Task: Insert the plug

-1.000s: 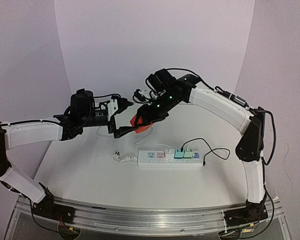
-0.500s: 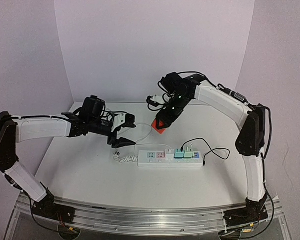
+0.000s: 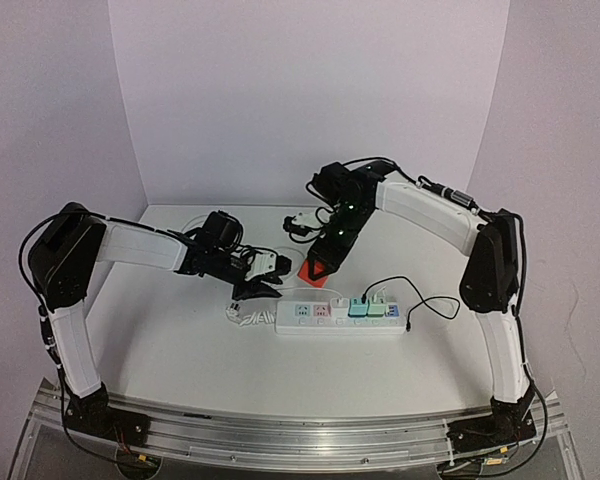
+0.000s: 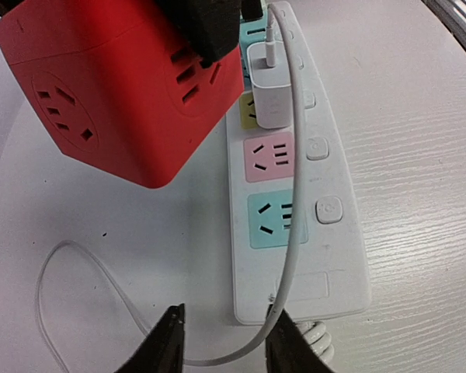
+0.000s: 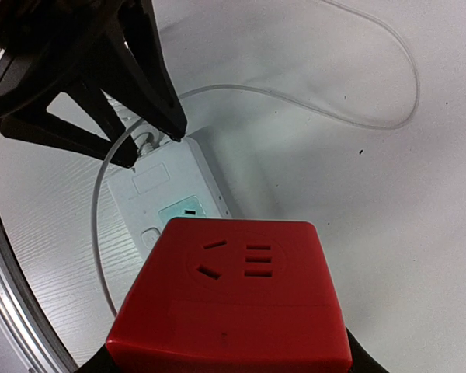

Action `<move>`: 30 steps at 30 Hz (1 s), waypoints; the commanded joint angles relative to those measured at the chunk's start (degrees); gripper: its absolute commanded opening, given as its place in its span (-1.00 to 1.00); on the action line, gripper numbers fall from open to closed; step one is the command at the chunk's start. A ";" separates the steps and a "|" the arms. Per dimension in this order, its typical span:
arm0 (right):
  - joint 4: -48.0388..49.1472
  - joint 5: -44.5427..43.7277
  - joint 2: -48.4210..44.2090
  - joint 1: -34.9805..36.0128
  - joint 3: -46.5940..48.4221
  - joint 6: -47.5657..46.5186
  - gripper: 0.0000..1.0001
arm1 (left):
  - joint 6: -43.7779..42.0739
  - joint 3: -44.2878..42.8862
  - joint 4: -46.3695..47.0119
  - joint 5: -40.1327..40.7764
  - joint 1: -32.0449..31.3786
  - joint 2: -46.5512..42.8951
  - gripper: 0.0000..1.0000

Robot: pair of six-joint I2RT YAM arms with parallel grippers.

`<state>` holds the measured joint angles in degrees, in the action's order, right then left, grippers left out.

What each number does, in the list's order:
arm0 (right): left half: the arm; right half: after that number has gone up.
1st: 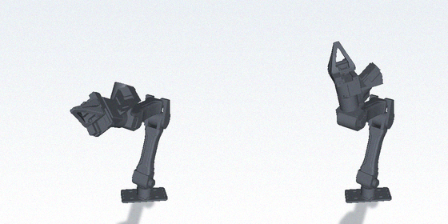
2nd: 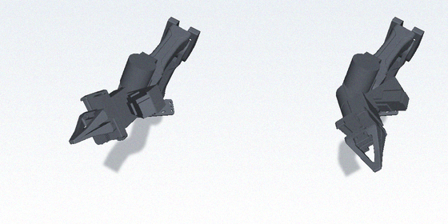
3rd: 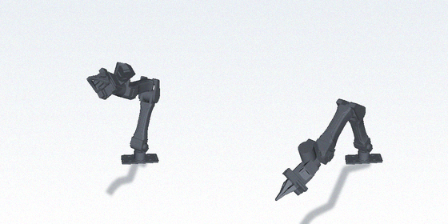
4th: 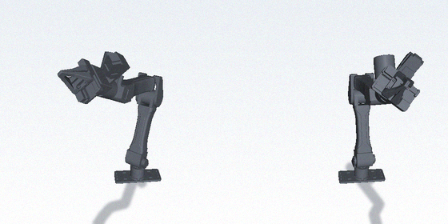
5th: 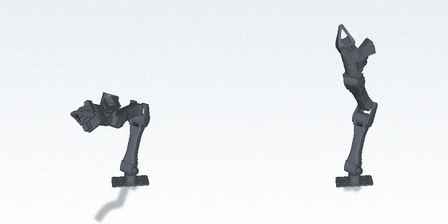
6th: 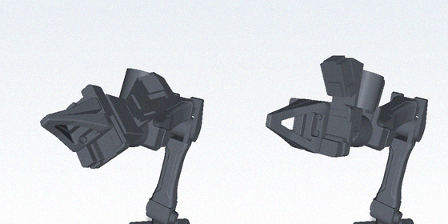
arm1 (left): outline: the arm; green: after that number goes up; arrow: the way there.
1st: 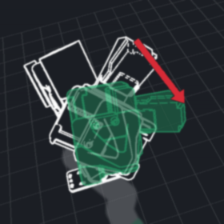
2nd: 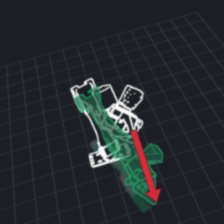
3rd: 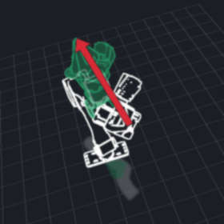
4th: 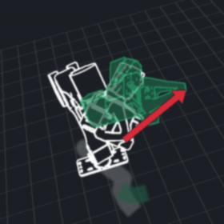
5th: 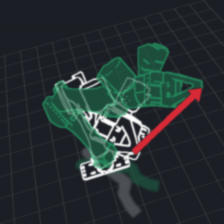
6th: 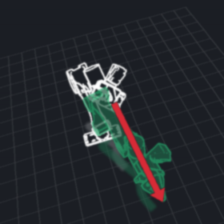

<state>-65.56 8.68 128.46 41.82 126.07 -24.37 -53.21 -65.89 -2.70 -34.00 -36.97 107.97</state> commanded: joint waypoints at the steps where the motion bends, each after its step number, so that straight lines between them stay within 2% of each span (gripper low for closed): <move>1: -0.22 1.81 -1.53 0.10 -0.04 0.11 -1.00 | -2.25 -0.77 4.12 0.18 0.16 -0.63 -0.59; 4: -0.13 1.88 -1.29 0.12 0.57 0.10 -1.00 | -1.37 -0.54 5.83 -0.02 0.14 -1.45 -0.91; 6: -0.18 1.80 -1.23 0.11 1.14 0.11 -1.00 | -0.69 -1.27 5.22 -0.32 0.15 -2.32 -0.99; 10: -0.25 2.03 -2.04 0.21 1.44 -0.38 -1.00 | -2.79 -3.75 -3.96 -0.99 0.12 -5.89 -1.00; 14: -0.37 1.86 -2.74 1.99 0.19 -5.20 -1.00 | -6.25 -2.75 -15.04 -4.97 -0.74 -11.60 -1.00; 18: -1.20 4.17 -1.23 3.08 0.58 -7.05 -1.00 | -5.97 -1.17 -21.43 -6.48 -3.39 -13.72 -1.00; 26: -10.82 1.42 5.15 4.85 6.80 -11.11 -1.00 | -0.83 -1.41 -22.71 -7.23 -4.04 -11.51 -1.00; 30: -11.08 1.39 6.83 5.51 7.58 -11.75 -1.00 | -0.69 -0.16 -22.50 -8.66 -4.50 -11.15 -0.99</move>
<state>-72.50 9.80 133.15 46.70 130.94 -33.80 -55.03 -66.61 -23.75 -39.45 -41.19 96.56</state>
